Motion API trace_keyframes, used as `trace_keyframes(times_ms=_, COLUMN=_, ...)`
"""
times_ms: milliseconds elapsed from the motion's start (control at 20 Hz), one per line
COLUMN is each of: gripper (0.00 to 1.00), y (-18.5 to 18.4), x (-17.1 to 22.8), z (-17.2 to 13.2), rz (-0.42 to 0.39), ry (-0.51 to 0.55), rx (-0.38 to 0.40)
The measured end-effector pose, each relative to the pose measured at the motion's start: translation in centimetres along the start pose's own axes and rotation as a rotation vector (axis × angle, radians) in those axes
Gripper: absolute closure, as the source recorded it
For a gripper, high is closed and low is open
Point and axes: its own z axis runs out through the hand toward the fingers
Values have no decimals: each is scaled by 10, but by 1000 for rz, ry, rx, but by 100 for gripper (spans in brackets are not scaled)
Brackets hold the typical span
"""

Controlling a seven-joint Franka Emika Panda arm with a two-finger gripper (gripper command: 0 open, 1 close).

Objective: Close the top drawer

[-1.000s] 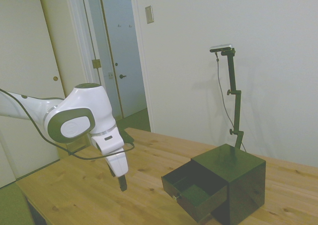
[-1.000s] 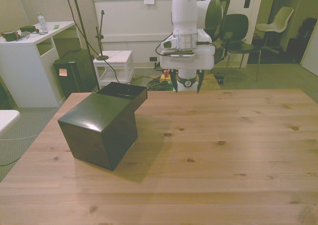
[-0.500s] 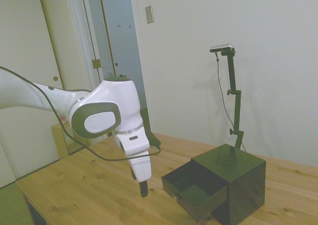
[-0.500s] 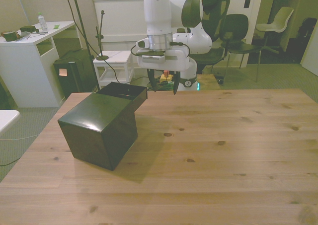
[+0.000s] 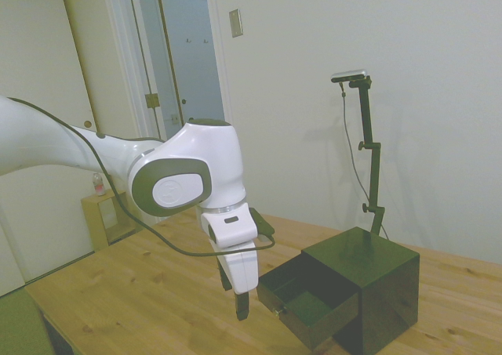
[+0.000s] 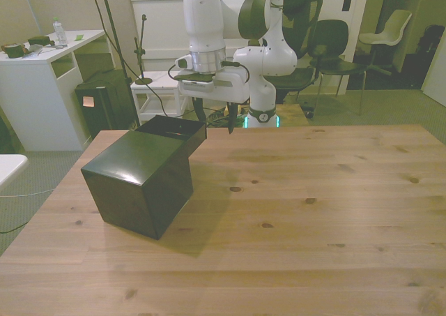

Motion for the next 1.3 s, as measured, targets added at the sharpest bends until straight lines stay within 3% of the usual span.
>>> trace_keyframes(times_ms=1300, gripper=100, y=-9, x=36, z=-4, rz=18, ry=38, rx=-11)
